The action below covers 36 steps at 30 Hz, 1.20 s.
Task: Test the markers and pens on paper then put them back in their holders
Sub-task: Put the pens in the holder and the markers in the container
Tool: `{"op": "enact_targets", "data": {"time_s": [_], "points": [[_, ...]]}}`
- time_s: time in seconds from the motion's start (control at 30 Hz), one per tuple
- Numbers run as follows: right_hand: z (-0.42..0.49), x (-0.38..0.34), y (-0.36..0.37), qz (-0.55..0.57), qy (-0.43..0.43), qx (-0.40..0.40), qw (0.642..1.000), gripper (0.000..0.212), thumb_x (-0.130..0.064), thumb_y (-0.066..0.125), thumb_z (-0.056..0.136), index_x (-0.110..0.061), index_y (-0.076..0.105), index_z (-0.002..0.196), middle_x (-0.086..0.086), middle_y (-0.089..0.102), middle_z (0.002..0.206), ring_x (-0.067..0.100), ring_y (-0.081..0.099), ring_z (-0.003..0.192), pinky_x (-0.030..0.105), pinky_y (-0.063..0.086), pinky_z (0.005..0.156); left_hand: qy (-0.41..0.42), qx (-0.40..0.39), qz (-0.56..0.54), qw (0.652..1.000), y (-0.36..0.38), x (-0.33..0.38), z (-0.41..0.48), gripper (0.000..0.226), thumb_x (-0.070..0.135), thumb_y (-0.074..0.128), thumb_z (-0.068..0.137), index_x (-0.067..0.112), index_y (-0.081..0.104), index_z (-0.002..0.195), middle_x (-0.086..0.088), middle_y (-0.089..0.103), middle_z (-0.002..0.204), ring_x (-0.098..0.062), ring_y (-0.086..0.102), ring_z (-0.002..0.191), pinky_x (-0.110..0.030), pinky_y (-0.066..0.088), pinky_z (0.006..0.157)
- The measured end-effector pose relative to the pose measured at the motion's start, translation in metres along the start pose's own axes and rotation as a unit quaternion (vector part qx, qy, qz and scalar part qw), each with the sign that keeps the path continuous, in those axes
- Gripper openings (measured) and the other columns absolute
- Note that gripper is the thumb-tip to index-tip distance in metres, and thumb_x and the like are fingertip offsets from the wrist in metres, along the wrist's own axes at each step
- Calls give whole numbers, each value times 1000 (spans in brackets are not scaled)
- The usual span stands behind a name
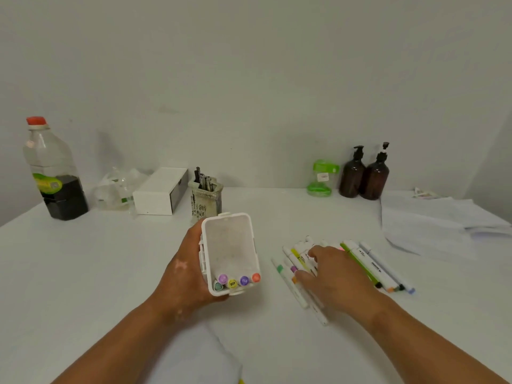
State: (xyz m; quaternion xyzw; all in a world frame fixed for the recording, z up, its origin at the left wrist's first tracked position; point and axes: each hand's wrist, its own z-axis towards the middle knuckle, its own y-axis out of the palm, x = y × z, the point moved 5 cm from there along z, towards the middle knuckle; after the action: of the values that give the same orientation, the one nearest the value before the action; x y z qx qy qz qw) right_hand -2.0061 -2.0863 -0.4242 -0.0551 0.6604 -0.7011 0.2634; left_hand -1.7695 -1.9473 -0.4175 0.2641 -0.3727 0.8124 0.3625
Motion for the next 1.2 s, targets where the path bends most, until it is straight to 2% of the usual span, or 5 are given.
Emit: {"op": "enact_targets", "data": {"time_s": [0.37,0.6,0.77,1.03,1.2], "points": [[25,-31,18,-54,8,-131,990,38,-51,75,68,-22,51,67,-5,56,71,10,54,59,24,40,48,27,-4,15,1000,10,-13,19,108,49,91,51,52,30,141,27,50,136,2,53,125,-5,43,92],[31,-54,32,-29,-14,-145,989,31,-26,71,69,-28,41,65,-15,45,61,6,46,62,21,23,50,-4,21,16,1000,-7,-21,14,108,49,92,48,51,34,140,24,53,134,1,55,123,-15,49,93],[33,-55,35,-20,-21,-137,990,28,-26,68,60,-31,65,88,-16,53,41,2,51,55,17,37,52,-19,15,20,1000,-11,-23,12,114,47,94,50,38,33,146,14,52,140,-10,54,128,-41,52,100],[27,-37,28,5,-5,-120,993,33,-38,72,62,-18,50,76,-4,57,73,12,54,62,26,39,51,-28,16,19,999,-11,-20,7,114,51,93,51,39,32,146,17,52,139,-7,54,128,-37,52,100],[30,-36,-20,305,26,-103,946,21,-26,75,57,-12,60,63,0,56,54,10,54,43,20,40,42,-25,11,17,999,-12,-17,7,113,46,94,51,43,31,145,20,52,137,-4,54,126,-24,52,98]]}}
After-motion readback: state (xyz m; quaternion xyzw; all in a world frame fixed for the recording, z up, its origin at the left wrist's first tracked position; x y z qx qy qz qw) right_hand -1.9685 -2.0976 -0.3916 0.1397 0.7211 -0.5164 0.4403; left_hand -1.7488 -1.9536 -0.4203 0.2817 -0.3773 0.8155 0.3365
